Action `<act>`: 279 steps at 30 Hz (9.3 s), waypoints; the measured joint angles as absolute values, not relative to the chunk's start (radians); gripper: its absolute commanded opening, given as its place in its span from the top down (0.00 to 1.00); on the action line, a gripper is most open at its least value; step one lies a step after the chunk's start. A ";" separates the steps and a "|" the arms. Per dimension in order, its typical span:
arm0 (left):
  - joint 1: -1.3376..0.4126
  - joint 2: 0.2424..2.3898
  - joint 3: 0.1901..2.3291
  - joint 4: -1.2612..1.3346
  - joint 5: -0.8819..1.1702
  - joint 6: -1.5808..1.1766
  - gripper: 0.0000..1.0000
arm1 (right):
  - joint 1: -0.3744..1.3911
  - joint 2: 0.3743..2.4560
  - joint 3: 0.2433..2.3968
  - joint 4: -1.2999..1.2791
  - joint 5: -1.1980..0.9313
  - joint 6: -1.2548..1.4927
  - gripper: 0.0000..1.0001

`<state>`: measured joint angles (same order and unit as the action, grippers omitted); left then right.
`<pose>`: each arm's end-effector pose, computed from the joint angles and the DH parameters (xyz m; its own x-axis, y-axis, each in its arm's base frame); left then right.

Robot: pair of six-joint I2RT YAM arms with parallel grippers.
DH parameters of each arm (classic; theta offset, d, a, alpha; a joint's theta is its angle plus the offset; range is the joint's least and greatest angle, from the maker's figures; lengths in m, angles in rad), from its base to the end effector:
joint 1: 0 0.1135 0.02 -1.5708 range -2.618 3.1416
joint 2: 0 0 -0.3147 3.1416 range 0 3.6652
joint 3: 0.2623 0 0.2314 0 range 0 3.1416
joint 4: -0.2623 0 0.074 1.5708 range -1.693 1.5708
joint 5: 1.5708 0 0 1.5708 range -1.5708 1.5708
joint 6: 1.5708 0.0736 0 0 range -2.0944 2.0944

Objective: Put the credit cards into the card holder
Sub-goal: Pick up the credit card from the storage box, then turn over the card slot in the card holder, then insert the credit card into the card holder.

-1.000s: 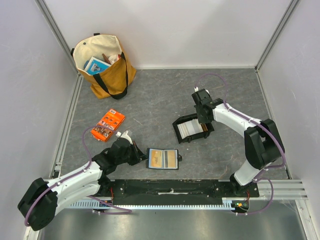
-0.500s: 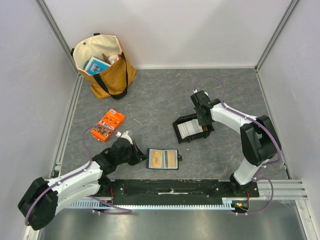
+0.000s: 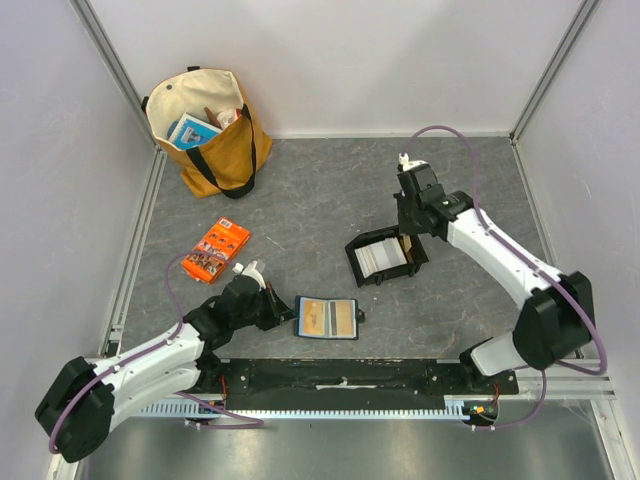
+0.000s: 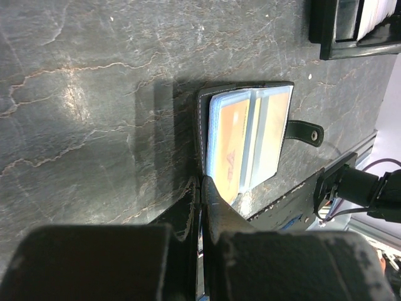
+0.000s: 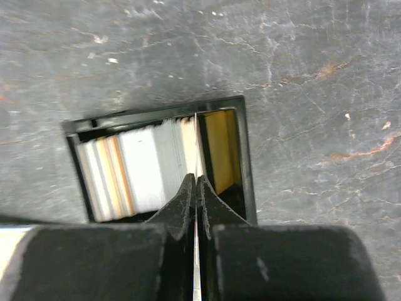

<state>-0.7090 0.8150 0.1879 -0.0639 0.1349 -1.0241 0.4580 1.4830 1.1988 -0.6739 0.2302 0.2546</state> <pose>0.0949 -0.0945 0.1663 -0.8698 -0.3691 -0.3274 -0.0369 0.7104 -0.7028 0.2832 0.1209 0.3028 -0.7889 -0.1155 -0.6036 -0.1179 0.9924 -0.0358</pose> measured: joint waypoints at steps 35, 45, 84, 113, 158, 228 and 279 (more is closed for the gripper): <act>-0.709 0.692 0.154 -0.055 0.167 -1.028 0.98 | 1.313 1.559 1.005 -0.250 0.668 1.038 1.00; -0.709 0.692 0.153 -0.059 0.167 -1.028 0.98 | 1.314 1.610 1.021 -0.252 0.672 1.039 1.00; -0.709 0.673 0.150 -0.059 0.168 -1.028 0.98 | 1.416 1.772 1.314 -0.653 0.836 1.003 1.00; -0.709 0.767 0.151 -0.076 0.147 -1.026 0.98 | 1.260 1.341 0.918 -0.538 0.708 1.047 1.00; -0.709 0.830 0.155 -0.080 0.121 -1.026 0.98 | 1.101 1.327 0.698 -0.305 0.379 1.058 1.00; -0.709 0.845 0.155 -0.074 0.115 -1.026 0.98 | 1.024 1.445 0.432 0.361 0.022 1.174 1.00; -0.709 0.850 0.160 -0.083 0.106 -1.026 0.98 | 1.040 1.605 0.456 0.516 -0.037 1.289 0.91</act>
